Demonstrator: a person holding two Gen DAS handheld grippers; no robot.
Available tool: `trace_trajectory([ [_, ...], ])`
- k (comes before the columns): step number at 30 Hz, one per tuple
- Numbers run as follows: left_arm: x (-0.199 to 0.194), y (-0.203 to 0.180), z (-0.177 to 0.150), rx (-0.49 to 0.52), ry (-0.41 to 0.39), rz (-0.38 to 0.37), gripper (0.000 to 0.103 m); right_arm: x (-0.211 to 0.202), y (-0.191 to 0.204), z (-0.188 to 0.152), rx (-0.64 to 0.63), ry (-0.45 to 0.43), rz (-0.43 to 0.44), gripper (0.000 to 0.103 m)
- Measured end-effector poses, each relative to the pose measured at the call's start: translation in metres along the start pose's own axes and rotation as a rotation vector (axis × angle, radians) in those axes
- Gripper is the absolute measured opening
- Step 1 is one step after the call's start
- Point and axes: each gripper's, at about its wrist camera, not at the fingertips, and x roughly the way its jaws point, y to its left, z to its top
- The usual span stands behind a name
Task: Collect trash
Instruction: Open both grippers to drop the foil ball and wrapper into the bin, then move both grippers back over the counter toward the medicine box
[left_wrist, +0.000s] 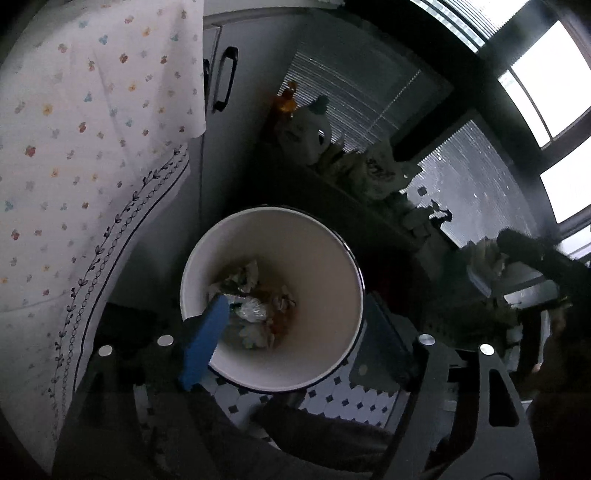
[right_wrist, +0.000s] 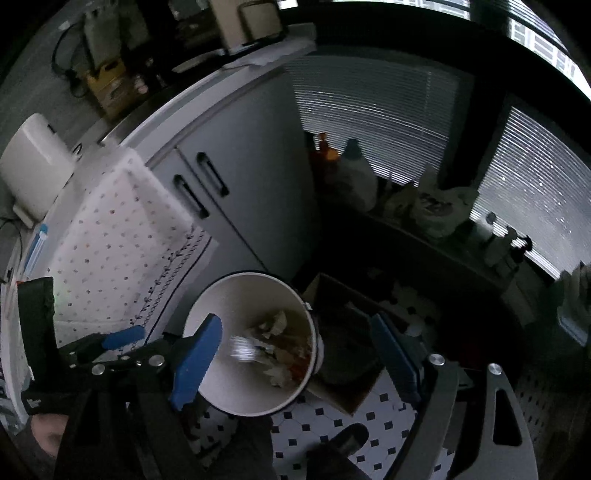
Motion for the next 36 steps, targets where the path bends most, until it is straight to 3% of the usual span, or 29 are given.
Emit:
trace_trajectory([
  [8,-0.055,0.008,0.015,-0.051,-0.130,0.057,0.095,-0.016,-0.001,0.004,0.008,-0.033,0.034,0.084],
  [13,-0.098,0.019,0.024,-0.088,-0.213,0.090,0.097,-0.031,0.021,0.016,-0.022,-0.078,0.061,0.093],
  [24,-0.189,0.067,0.037,-0.157,-0.386,0.162,0.097,-0.053,0.096,0.053,-0.109,-0.161,0.137,0.095],
  [36,-0.256,0.159,0.011,-0.319,-0.519,0.304,0.097,-0.044,0.206,0.078,-0.265,-0.166,0.224,0.095],
])
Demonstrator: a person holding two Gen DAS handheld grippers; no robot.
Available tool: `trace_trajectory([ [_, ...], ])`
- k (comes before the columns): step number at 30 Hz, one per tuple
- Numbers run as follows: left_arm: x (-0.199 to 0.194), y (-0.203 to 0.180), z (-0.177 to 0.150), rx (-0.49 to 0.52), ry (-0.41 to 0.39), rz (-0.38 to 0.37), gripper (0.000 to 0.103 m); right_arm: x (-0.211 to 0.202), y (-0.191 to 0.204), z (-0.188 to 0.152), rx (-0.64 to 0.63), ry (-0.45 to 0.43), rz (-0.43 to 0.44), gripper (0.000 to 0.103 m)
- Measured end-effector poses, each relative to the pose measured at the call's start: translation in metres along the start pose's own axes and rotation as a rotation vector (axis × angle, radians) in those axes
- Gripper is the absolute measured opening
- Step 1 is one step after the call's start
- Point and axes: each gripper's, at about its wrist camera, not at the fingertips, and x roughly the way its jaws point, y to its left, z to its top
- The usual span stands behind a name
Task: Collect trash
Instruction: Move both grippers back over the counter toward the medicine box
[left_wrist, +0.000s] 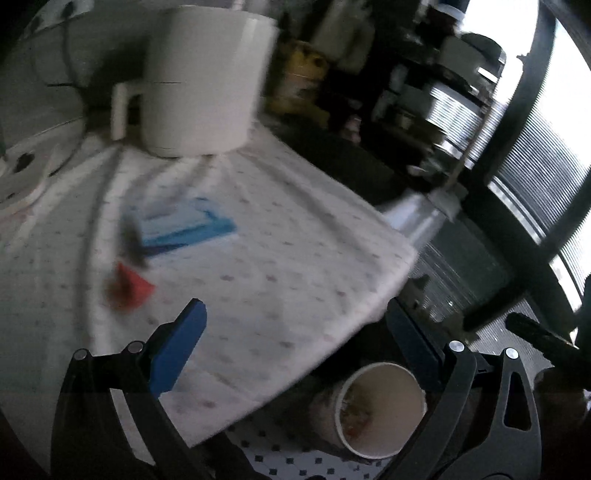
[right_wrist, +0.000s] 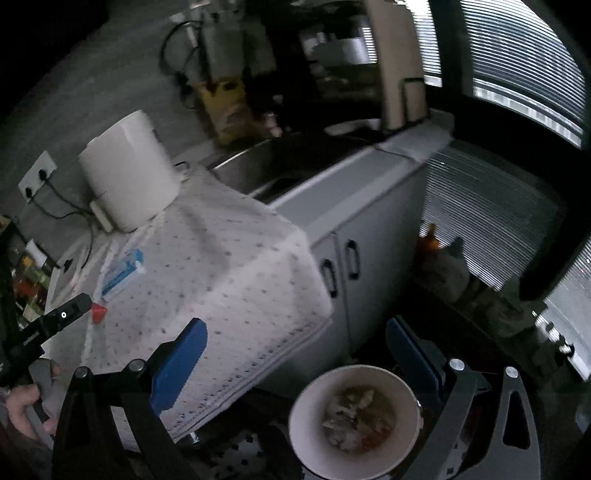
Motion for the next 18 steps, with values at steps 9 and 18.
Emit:
trace_trajectory([
  [9,-0.001,0.076,0.004,-0.088,-0.024,0.052,0.083,0.035,0.072,0.018,-0.102,0.042,0.070,0.095],
  [18,0.021,0.121,0.008,-0.110,0.013,0.069,0.066,0.070,0.141,0.027,-0.194,0.088,0.126,0.095],
])
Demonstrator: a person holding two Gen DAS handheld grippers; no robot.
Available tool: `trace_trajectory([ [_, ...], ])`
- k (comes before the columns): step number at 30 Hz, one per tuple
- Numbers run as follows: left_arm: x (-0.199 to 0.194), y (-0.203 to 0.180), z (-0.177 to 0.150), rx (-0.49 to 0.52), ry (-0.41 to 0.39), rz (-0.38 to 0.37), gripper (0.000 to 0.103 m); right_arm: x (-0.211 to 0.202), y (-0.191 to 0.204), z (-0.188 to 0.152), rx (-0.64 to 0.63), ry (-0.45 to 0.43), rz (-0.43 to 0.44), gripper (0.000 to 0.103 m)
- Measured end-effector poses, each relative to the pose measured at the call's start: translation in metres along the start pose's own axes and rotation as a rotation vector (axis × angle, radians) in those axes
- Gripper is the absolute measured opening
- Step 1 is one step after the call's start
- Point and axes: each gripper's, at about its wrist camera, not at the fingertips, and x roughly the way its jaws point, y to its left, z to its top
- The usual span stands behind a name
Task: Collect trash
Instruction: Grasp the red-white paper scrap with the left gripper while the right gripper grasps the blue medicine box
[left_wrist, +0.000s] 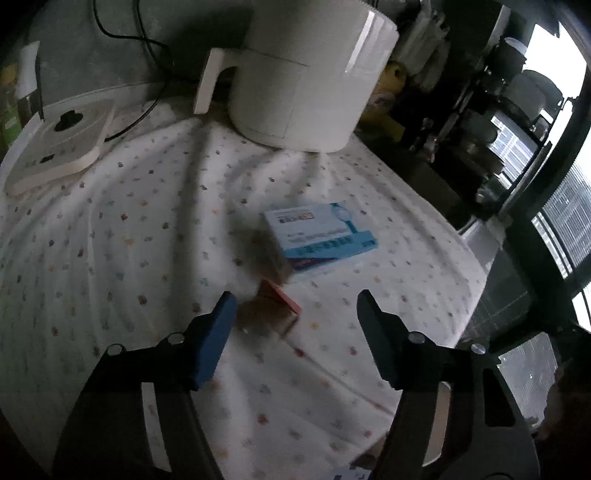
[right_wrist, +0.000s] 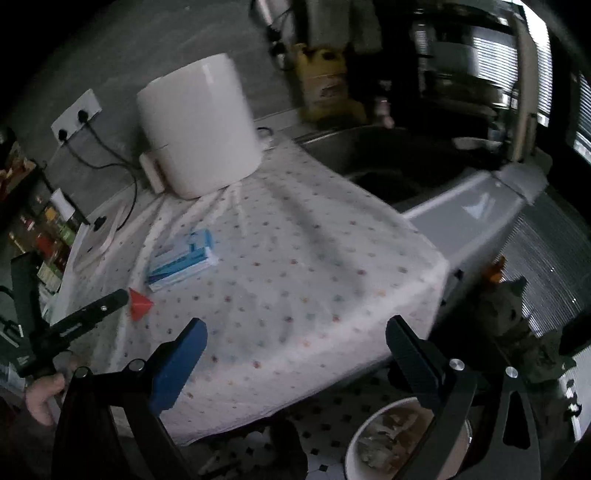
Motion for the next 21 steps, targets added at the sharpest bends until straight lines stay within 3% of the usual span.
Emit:
trace_trajectory([
  [3,0.017,0.009,0.004,-0.002,0.034,-0.007,0.058,0.014,0.018,0.008,-0.022,0.013,0.014,0.095],
  [4,0.021,0.010,0.004,0.000,0.047,-0.010,0.052,0.017,0.023,0.009,-0.025,0.017,0.018,0.095],
  [6,0.036,0.012,0.004,0.021,0.106,-0.012,0.030,0.028,0.037,0.013,-0.036,0.030,0.033,0.095],
  [12,0.029,0.029,0.017,0.030,0.091,-0.038,0.026,0.065,0.081,0.023,-0.063,0.083,0.117,0.094],
  [15,0.019,0.050,0.030,0.020,0.066,-0.014,0.026,0.089,0.101,0.031,-0.059,0.128,0.150,0.088],
  [21,0.000,0.098,0.048,-0.028,0.019,0.025,0.026,0.139,0.134,0.037,-0.032,0.239,0.195,0.088],
])
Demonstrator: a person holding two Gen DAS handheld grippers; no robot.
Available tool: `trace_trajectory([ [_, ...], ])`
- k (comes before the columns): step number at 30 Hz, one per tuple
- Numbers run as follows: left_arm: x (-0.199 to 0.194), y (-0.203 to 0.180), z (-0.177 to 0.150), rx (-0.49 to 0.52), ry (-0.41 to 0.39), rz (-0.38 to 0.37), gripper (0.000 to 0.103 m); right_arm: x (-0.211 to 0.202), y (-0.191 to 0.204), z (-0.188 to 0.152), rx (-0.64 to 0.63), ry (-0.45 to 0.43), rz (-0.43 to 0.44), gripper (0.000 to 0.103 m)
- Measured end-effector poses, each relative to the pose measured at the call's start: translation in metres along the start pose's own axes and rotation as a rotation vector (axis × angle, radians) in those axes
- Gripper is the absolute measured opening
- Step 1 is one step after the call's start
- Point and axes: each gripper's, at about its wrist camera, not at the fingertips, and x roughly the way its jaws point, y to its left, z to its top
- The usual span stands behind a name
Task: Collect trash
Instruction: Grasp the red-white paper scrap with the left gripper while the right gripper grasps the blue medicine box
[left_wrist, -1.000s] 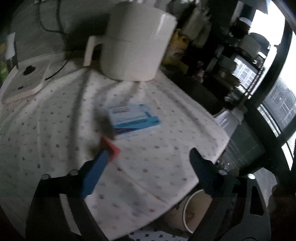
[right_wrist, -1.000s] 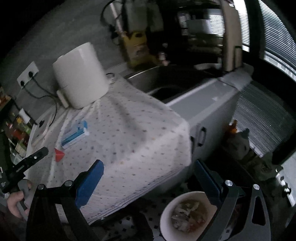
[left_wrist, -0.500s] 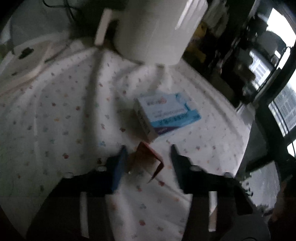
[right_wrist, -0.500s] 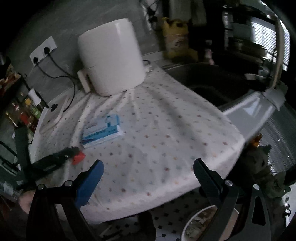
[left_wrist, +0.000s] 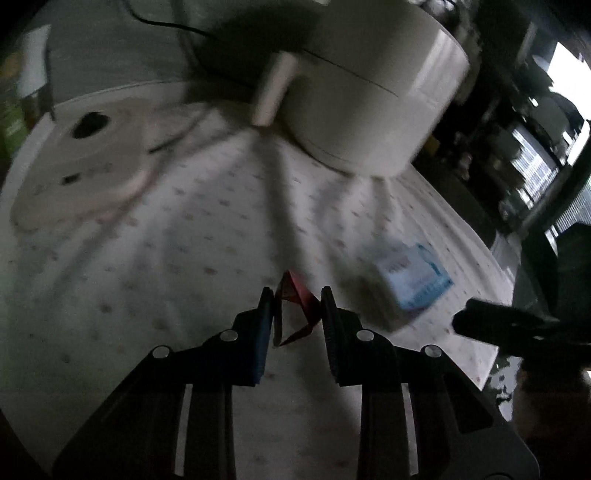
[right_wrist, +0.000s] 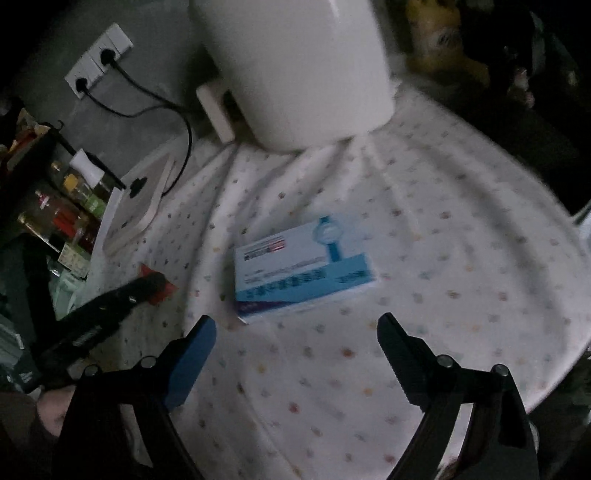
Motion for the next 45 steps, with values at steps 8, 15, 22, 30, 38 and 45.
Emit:
trace_trajectory([
  [8,-0.011,0.048,0.004,-0.076,-0.021,0.033,0.026,0.042,0.019,0.028,0.015,0.053,-0.023,0.095],
  [15,-0.012,0.068,0.012,-0.107,-0.042,0.044,0.026,0.063,0.032,0.052,0.004,0.062,-0.061,0.095],
  [22,-0.002,0.086,0.022,-0.131,-0.032,0.068,0.026,0.086,0.050,0.069,-0.035,0.068,-0.129,0.095],
  [30,-0.014,0.097,0.029,-0.155,-0.084,0.075,0.026,0.103,0.070,0.082,-0.108,0.072,-0.232,0.095],
  [38,-0.028,0.095,0.017,-0.166,-0.097,0.096,0.026,0.102,0.071,0.070,-0.127,0.073,-0.343,0.091],
  [45,-0.038,0.074,0.008,-0.139,-0.105,0.095,0.026,0.076,0.053,0.053,-0.110,0.043,-0.358,0.069],
])
